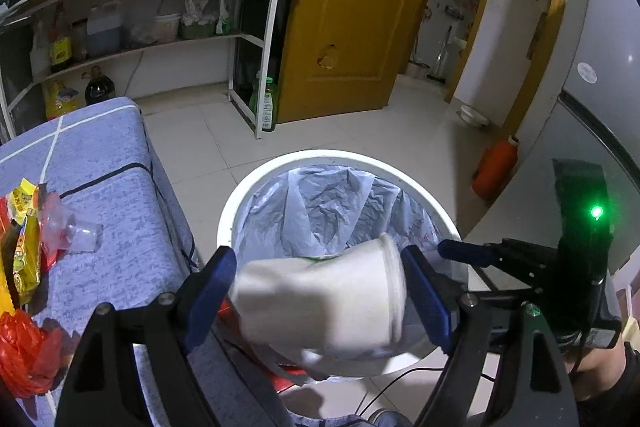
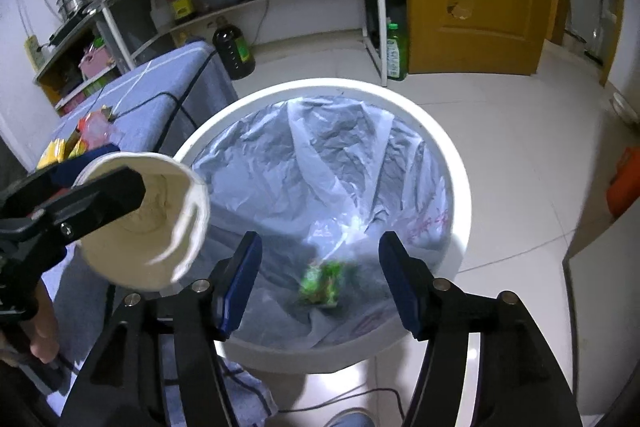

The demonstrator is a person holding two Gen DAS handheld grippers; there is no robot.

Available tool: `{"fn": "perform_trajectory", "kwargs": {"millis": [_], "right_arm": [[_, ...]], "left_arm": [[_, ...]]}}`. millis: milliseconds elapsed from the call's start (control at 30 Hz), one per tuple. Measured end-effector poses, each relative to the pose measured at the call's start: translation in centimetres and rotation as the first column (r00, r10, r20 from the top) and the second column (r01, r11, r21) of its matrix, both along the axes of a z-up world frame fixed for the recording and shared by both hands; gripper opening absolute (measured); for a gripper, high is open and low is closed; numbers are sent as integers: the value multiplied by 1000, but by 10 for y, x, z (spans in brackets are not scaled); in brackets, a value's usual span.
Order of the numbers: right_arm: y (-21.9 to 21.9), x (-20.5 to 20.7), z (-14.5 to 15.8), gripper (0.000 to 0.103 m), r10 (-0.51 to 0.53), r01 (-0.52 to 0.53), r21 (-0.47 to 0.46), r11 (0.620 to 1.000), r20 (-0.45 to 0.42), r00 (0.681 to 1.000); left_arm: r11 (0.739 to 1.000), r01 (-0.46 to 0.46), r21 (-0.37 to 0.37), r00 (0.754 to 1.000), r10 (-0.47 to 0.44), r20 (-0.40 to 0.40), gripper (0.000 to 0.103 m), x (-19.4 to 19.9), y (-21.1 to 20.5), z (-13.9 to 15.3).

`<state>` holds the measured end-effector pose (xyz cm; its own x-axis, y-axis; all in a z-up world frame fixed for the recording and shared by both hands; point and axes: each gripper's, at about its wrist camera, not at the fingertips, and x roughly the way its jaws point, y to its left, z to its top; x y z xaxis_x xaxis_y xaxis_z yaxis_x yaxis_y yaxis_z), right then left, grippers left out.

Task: Collect trash
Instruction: 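Carry both items over the wastebasket and open both tools to drop them, then grasp the red plastic bag with the right tool while the left tool grasps the red-lidded container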

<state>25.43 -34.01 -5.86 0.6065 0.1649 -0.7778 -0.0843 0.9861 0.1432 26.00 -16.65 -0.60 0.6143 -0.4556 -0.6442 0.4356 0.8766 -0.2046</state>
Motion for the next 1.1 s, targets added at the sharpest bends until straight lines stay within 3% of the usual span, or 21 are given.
{"fn": "perform_trajectory", "kwargs": {"millis": [500, 833, 1100], "right_arm": [[2, -22, 29, 62, -12, 13, -15, 1000, 89, 996], [44, -55, 62, 62, 94, -105, 41, 994, 201, 975], [108, -74, 72, 62, 269, -283, 17, 959, 250, 930]], "left_arm": [[998, -53, -44, 998, 54, 30, 86, -13, 27, 17], [990, -130, -55, 986, 135, 95, 86, -65, 82, 38], [969, -238, -65, 960, 245, 135, 86, -101, 148, 43]]}}
